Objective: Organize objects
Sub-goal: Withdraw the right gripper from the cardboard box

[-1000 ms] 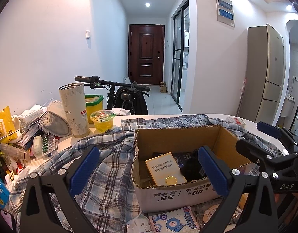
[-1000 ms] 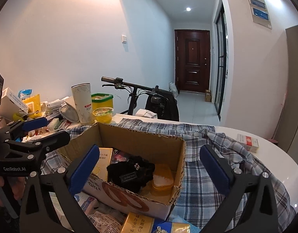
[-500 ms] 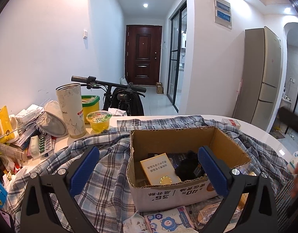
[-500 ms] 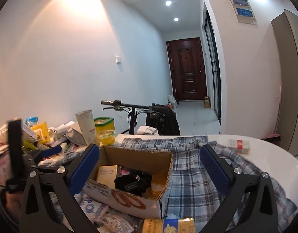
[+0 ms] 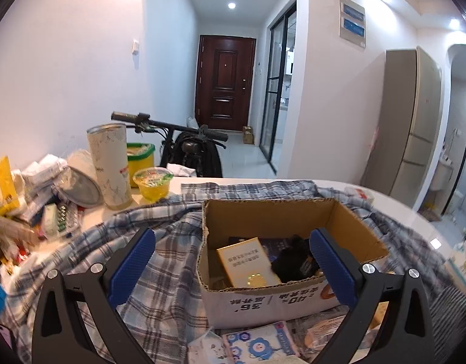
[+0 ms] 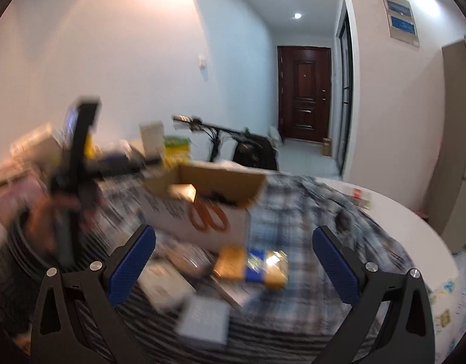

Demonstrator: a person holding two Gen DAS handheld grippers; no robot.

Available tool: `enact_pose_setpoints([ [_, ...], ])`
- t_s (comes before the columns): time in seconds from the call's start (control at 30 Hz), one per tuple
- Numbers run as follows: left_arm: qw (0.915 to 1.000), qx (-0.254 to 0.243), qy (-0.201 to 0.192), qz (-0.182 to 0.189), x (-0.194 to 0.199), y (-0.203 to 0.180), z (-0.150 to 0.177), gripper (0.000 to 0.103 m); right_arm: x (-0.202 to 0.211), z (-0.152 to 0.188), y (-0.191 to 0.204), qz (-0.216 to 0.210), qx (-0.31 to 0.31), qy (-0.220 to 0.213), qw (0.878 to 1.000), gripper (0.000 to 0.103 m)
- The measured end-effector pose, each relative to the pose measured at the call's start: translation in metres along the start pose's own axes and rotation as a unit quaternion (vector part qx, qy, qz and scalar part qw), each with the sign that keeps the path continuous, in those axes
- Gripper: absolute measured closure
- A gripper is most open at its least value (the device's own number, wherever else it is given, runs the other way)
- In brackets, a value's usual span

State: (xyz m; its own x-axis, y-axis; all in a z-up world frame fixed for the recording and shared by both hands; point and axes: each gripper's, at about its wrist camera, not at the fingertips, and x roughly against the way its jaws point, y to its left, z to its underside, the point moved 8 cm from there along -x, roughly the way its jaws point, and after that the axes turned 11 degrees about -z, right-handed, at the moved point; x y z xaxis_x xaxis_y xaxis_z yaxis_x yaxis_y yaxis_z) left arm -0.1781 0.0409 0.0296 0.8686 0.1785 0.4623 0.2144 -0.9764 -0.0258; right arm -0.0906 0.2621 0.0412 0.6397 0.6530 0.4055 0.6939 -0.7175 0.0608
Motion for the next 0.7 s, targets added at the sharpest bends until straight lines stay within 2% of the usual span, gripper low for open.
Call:
enact_pose_setpoints([
  [0.1,0.9999,0.007,0.005,0.007,0.000,0.000,0.001,0.000,-0.014,0.030,-0.013,-0.005,-0.015,0.027,1.000,0.000],
  [0.2,0.9999,-0.010,-0.003,-0.012,0.001,-0.002,0.001,0.000,-0.031,0.046,-0.023,-0.009,-0.036,0.066,0.997,0.000],
  [0.4,0.9989,-0.021,-0.033,-0.027,0.015,-0.004,-0.003,0.000,-0.009,0.040,-0.024,-0.019,-0.039,0.014,0.999,0.000],
  [0.47,0.9987,-0.023,-0.038,-0.026,0.018,-0.005,-0.004,0.000,-0.009,0.038,-0.025,-0.019,-0.043,0.011,0.999,0.000],
  [0.7,0.9992,-0.030,-0.019,-0.020,0.017,-0.006,0.002,0.000,-0.012,0.037,-0.026,-0.026,-0.049,0.014,0.998,0.000],
])
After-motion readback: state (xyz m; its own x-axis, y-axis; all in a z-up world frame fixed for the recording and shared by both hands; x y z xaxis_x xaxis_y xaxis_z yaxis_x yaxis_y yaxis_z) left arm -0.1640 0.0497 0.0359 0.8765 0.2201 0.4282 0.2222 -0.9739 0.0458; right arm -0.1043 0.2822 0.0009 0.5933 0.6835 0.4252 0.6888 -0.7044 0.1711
